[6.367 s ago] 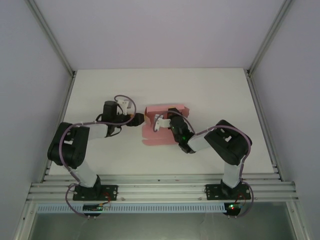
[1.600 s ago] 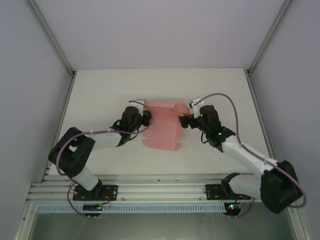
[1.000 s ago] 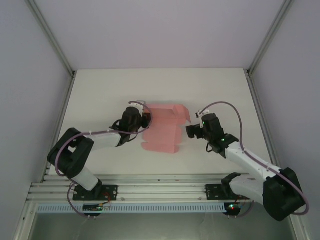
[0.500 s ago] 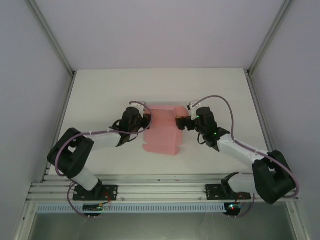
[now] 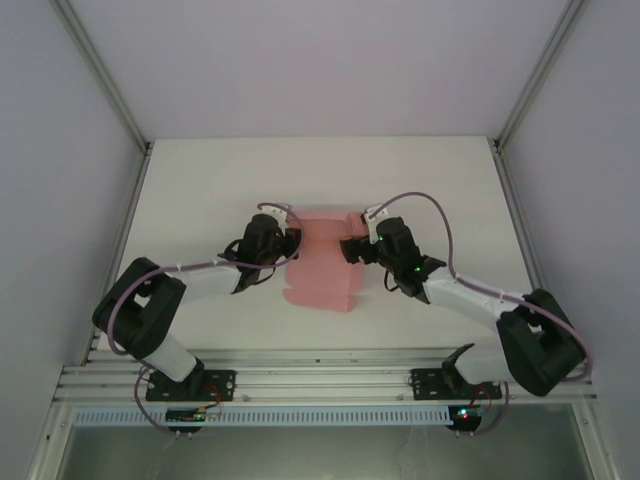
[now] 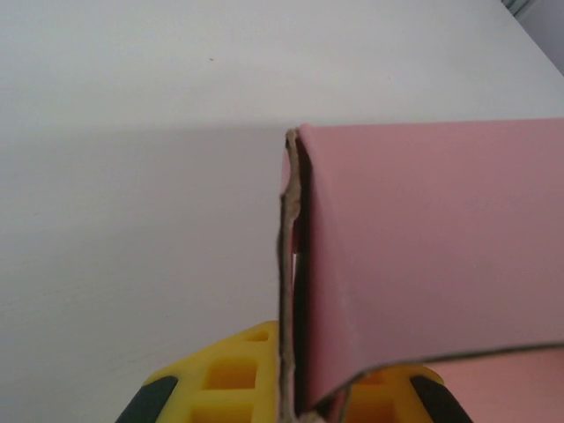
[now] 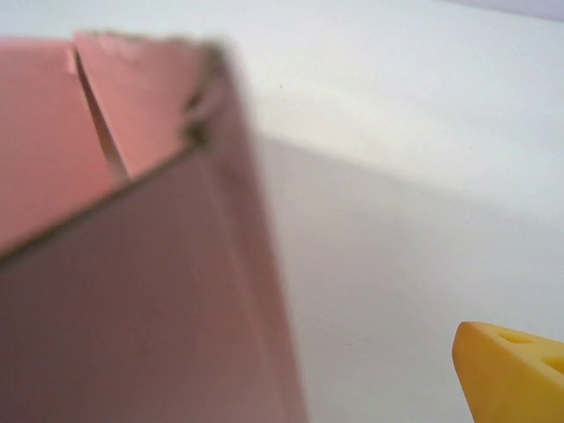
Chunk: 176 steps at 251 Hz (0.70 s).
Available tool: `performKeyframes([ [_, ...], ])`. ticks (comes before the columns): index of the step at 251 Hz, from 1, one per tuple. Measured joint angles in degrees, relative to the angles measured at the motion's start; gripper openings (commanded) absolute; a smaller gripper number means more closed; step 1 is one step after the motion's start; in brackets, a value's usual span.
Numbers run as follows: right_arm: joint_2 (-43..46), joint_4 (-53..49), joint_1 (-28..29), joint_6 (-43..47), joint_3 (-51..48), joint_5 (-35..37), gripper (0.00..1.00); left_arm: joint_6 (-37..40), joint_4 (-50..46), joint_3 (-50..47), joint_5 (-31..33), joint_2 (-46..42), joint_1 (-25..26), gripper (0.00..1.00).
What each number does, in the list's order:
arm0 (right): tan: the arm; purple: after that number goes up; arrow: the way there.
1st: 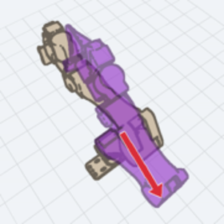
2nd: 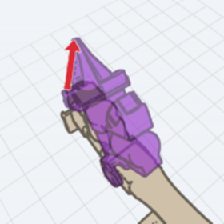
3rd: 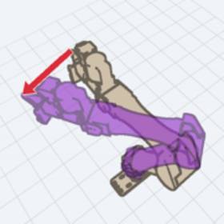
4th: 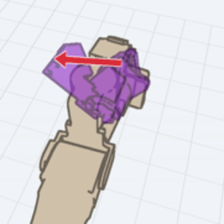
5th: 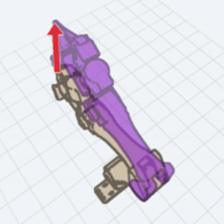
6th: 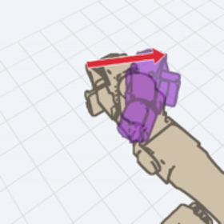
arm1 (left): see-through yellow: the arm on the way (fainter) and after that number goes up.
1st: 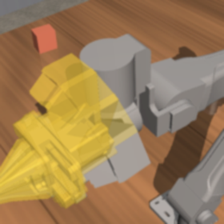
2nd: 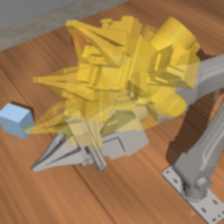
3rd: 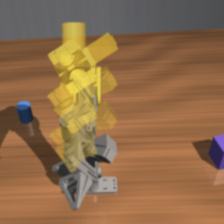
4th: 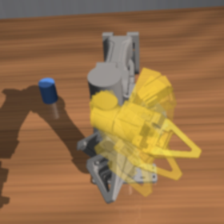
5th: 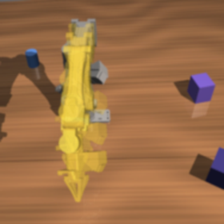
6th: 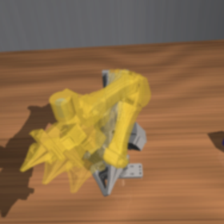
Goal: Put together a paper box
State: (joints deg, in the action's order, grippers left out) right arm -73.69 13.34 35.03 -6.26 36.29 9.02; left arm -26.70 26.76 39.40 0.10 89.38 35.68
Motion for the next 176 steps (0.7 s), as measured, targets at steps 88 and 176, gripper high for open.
performKeyframes([
  [88, 27.5, -9.3, -8.1, -2.5, -4.4, -3.1, 0.99, 0.1, -0.7, 0.0, 2.1, -1.2, 0.0, 0.00],
  [176, 16.3, -18.2, -22.7, -10.5, 0.0, -13.8, 0.99, 0.7, -1.1, 0.0, 0.7, -1.2, 0.0, 0.00],
])
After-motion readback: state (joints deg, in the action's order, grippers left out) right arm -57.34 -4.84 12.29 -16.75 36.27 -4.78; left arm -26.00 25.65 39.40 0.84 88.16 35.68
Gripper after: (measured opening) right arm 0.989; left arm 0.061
